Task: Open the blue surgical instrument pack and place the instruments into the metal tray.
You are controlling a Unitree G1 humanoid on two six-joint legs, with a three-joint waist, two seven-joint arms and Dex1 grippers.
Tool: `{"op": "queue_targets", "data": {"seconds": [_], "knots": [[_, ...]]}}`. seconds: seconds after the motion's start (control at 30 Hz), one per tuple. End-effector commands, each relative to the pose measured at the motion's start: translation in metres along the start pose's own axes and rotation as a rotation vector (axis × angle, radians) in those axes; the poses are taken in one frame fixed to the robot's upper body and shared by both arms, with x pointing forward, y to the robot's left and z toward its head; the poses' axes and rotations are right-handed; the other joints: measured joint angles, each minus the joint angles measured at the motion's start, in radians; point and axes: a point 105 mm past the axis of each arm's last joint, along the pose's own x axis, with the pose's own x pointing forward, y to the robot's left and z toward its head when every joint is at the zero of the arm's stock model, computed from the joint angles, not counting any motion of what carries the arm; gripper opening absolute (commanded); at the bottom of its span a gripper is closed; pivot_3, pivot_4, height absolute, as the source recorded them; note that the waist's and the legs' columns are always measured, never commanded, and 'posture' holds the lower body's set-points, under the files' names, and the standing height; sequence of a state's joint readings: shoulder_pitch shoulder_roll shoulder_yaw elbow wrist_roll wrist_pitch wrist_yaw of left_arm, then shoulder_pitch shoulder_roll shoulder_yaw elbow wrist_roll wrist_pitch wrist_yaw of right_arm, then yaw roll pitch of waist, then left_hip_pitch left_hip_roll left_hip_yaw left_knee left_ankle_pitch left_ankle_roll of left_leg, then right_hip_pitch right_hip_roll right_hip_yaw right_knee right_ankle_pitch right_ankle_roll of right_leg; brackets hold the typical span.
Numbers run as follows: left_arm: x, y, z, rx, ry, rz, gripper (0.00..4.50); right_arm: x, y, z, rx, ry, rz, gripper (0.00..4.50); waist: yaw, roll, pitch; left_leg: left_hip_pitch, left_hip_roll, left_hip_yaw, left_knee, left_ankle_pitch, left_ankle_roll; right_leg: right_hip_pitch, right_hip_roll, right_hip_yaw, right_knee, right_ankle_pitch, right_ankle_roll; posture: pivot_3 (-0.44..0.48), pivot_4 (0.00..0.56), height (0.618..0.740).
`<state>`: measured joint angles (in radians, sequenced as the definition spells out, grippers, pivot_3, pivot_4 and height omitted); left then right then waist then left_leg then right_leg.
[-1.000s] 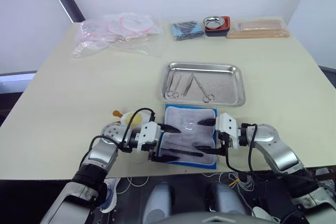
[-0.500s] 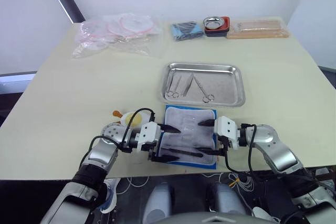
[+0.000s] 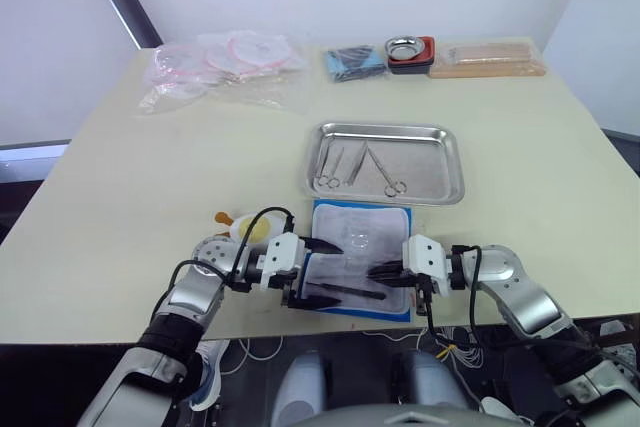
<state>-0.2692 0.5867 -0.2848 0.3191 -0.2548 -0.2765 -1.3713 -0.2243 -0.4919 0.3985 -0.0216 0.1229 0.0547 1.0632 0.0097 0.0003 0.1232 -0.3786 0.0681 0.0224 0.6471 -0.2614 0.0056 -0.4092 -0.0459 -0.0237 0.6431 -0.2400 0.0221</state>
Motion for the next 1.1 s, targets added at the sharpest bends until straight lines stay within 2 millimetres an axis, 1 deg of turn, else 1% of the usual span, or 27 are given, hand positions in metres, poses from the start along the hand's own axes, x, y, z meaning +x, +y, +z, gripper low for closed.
{"op": "queue_targets", "data": {"seconds": [0.03,0.13,0.23,0.53,0.77,0.9,1.1], "knots": [[0.000,-0.031,-0.046,-0.148,0.159,-0.073,4.50,-0.001,0.006,-0.017,0.044,0.062,0.014,0.11,0.000,0.000,-0.001,0.000,0.000,0.000,0.000,0.000,0.000,0.000,0.000,0.000,0.000,0.000,0.000,0.000,0.150,0.740],[0.000,-0.030,-0.046,-0.146,0.159,-0.074,4.50,-0.002,0.006,-0.015,0.030,0.066,0.019,0.11,0.000,0.001,-0.001,0.000,0.000,0.000,0.000,0.000,0.000,0.000,0.000,0.000,0.000,0.000,0.000,0.000,0.150,0.740],[0.000,-0.030,-0.047,-0.145,0.159,-0.077,4.50,-0.002,0.002,-0.001,0.004,0.034,0.004,0.11,0.000,0.001,-0.001,0.000,0.000,0.000,0.000,0.000,0.000,0.000,0.000,0.000,0.000,0.000,0.000,0.000,0.150,0.740],[0.001,-0.029,-0.046,-0.141,0.158,-0.083,4.50,-0.011,-0.003,0.026,-0.075,0.043,-0.001,0.11,0.001,0.001,-0.001,-0.001,0.000,0.000,0.000,0.000,0.000,0.000,0.000,0.000,0.000,0.000,0.000,0.000,0.150,0.740],[0.002,-0.029,-0.046,-0.144,0.157,-0.084,4.50,-0.018,-0.004,0.036,-0.122,0.103,0.014,0.11,0.001,0.002,0.000,-0.001,0.000,0.000,0.000,0.000,0.000,0.000,0.000,0.000,0.000,0.000,0.000,0.000,0.150,0.740],[0.003,-0.029,-0.046,-0.143,0.156,-0.086,4.50,-0.023,-0.004,0.036,-0.143,0.158,0.026,0.11,0.001,0.002,0.001,-0.002,0.000,0.000,0.000,0.000,0.000,0.000,0.000,0.000,0.000,0.000,0.000,0.000,0.150,0.740],[0.004,-0.029,-0.046,-0.141,0.152,-0.080,4.50,-0.030,-0.004,0.041,-0.153,0.189,0.027,0.11,0.001,0.002,0.001,-0.002,0.000,0.000,0.000,0.000,0.000,-0.001,0.000,0.000,0.000,0.000,0.000,0.000,0.150,0.740]]}}
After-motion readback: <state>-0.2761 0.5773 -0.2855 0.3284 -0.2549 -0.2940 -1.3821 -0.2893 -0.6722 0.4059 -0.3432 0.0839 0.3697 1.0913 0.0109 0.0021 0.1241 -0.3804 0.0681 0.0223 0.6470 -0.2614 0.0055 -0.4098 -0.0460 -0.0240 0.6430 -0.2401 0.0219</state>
